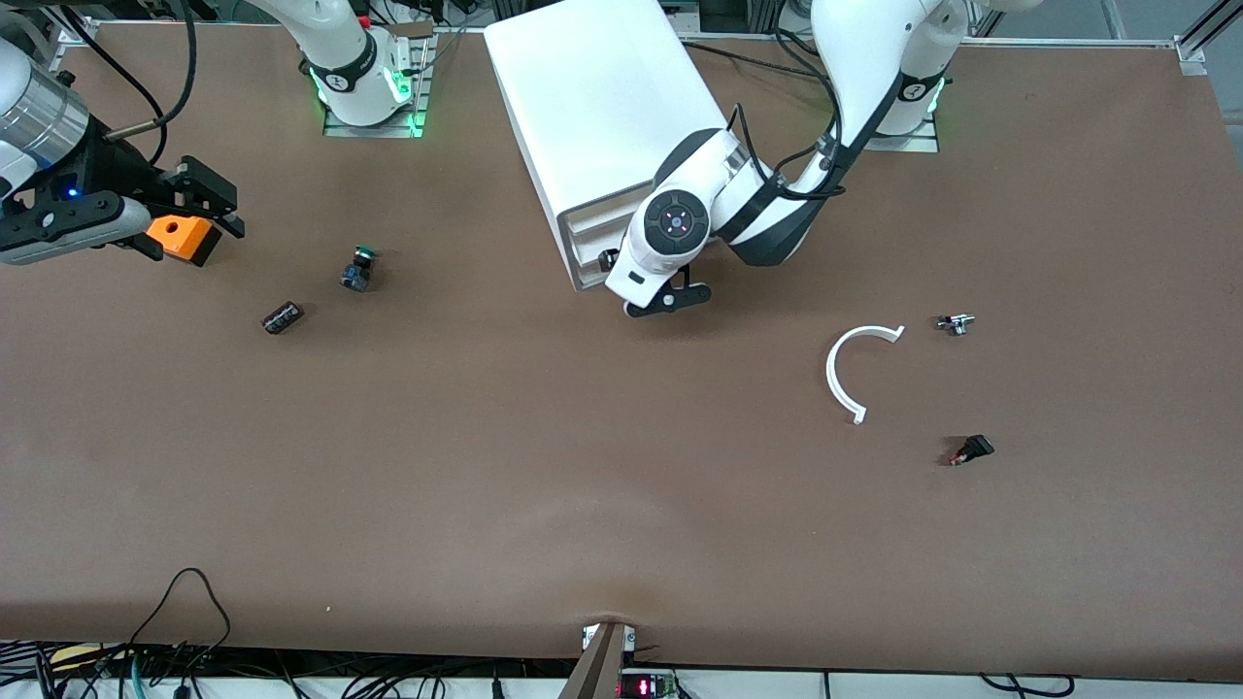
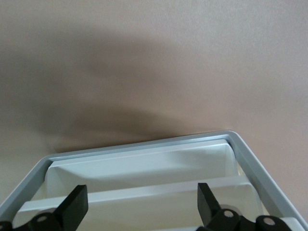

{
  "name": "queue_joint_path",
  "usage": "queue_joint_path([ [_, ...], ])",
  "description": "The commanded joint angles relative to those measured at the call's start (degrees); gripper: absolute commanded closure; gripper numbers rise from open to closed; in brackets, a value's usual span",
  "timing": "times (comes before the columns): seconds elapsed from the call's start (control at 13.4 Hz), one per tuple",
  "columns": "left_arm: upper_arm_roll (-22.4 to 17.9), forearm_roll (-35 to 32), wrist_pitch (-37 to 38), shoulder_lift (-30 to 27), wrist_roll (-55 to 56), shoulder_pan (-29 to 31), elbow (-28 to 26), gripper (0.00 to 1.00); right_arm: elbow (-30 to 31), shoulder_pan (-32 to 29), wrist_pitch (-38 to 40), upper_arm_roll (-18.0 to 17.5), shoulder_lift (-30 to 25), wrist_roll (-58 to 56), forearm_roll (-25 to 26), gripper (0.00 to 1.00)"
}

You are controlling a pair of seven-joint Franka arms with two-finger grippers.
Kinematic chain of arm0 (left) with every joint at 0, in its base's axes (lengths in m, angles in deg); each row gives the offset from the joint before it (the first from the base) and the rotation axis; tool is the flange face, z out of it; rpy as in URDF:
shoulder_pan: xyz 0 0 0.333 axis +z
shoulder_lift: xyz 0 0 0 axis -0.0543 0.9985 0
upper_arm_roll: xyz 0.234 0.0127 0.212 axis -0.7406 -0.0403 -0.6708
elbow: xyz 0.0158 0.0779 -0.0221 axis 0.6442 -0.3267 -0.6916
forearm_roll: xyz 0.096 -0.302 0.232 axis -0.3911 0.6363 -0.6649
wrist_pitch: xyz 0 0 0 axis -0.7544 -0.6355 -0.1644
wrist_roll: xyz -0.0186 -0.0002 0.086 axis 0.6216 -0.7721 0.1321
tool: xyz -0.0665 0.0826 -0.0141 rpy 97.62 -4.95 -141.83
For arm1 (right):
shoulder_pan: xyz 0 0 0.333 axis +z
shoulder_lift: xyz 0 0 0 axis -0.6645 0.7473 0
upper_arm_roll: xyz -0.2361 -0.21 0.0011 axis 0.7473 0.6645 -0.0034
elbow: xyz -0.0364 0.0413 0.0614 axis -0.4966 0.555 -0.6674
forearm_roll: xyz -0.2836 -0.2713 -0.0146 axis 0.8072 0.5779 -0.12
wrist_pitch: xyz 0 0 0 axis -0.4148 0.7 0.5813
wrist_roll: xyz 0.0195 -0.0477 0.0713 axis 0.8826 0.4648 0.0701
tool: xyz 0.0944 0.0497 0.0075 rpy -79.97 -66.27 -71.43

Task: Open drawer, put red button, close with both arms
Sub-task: 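Push the drawer closed with the left gripper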

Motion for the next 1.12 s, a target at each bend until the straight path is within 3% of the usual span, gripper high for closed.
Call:
queue_joint_path([
  [0.0,1.58,1.61,-0.24,-3.11,0.53,0.31,-3.39,0.00,1.03,-0.88,-0.57,-0.91,-1.32,-1.11,0.81,0.00],
  [0.67,1.85,1.53,-0.06,-3.64,0.79,-0.03,-4.35,0.00,0.68,-0.88,-0.75,-0.82,-1.41,-2.07,0.81,0.00],
  [1.05,1.15,0.48,4.23,-3.64,-0.08,4.88,1.43,0.00,0.68,-0.88,-1.19,-0.91,-1.41,-1.81,0.82,0.00],
])
